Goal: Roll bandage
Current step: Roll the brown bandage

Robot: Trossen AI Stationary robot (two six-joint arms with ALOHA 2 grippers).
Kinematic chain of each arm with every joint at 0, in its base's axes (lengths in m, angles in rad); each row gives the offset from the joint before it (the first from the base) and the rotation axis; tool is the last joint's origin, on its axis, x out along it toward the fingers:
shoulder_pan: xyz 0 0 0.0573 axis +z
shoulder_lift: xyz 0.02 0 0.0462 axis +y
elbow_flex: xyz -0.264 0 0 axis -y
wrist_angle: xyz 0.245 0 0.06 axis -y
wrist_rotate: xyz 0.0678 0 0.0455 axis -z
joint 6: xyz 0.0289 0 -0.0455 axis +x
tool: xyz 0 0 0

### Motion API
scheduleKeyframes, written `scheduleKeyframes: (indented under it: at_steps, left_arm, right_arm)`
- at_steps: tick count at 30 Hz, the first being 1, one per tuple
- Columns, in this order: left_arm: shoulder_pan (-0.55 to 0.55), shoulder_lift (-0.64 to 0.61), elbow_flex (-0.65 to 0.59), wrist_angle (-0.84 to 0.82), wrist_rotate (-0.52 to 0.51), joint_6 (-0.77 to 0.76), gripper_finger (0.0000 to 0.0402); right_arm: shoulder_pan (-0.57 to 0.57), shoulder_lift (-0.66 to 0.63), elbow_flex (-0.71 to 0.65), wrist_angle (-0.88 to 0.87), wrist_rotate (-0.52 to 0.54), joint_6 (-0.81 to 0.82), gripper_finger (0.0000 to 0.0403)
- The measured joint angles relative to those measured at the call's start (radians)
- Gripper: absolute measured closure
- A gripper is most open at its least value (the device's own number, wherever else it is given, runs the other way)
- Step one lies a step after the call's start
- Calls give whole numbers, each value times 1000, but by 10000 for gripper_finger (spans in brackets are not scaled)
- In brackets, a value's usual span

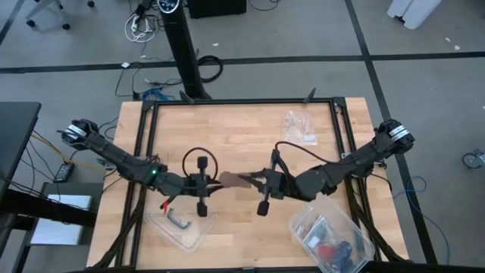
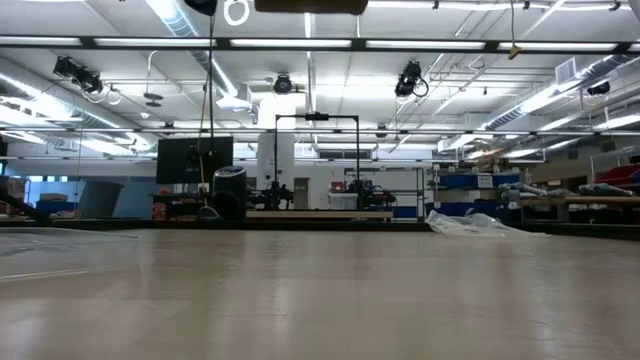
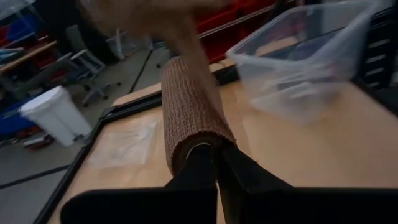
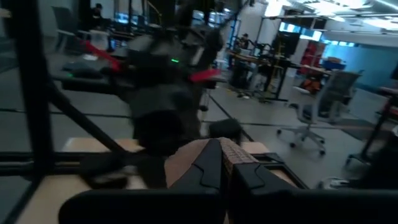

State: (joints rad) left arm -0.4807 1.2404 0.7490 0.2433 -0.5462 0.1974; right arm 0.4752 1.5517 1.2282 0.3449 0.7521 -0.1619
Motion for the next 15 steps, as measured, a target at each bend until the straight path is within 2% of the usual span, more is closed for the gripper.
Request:
scheduleKeyframes:
  at_steps: [9, 15]
  left_arm:
    - [-41, 0, 0, 41, 52, -7, 401]
    - [-51, 0, 0, 69, 112, -19, 401]
  right_arm:
    - [-68, 0, 0, -28, 2, 50, 390]
    - [-88, 0, 0, -35, 4, 58, 338]
